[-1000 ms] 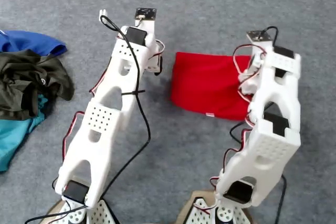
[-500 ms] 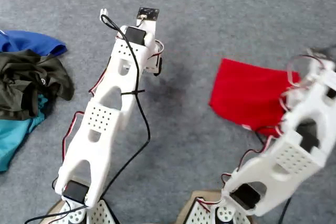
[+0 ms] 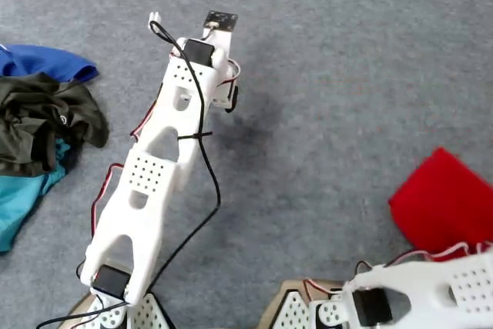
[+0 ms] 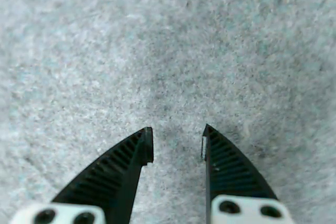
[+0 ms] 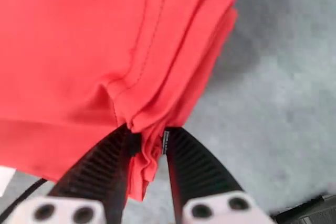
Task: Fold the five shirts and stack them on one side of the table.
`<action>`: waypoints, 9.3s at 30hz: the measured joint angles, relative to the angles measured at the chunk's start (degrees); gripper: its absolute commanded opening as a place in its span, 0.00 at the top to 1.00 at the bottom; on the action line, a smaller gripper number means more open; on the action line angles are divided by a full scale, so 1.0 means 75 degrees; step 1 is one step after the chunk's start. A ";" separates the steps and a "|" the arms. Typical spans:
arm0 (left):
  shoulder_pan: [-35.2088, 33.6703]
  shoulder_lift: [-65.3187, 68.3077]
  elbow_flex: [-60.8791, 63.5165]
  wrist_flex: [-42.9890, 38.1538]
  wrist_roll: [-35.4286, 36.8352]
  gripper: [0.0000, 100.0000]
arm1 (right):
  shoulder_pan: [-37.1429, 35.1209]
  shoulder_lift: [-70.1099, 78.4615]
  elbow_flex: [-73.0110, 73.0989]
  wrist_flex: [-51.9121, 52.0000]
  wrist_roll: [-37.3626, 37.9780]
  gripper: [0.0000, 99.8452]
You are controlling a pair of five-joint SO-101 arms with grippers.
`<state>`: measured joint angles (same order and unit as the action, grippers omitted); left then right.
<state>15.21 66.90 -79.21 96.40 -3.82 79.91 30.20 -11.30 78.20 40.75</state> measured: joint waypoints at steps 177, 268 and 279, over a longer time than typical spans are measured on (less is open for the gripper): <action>-0.4466 -0.4665 0.3423 -0.0223 0.1735 0.98 | -0.8873 -0.3095 -0.1102 0.3059 -0.2708 0.97; -0.0375 -0.5579 0.4888 0.0316 0.1067 0.78 | -0.9295 -0.3095 -0.2145 0.3083 -0.0973 0.73; -0.5333 -0.8229 0.6130 0.0504 0.0352 0.78 | -1.2999 -0.2673 -0.3751 0.3083 -0.0973 0.73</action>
<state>-24.79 5.19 -33.23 100.18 -1.19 -17.58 10.15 -39.43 101.32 33.45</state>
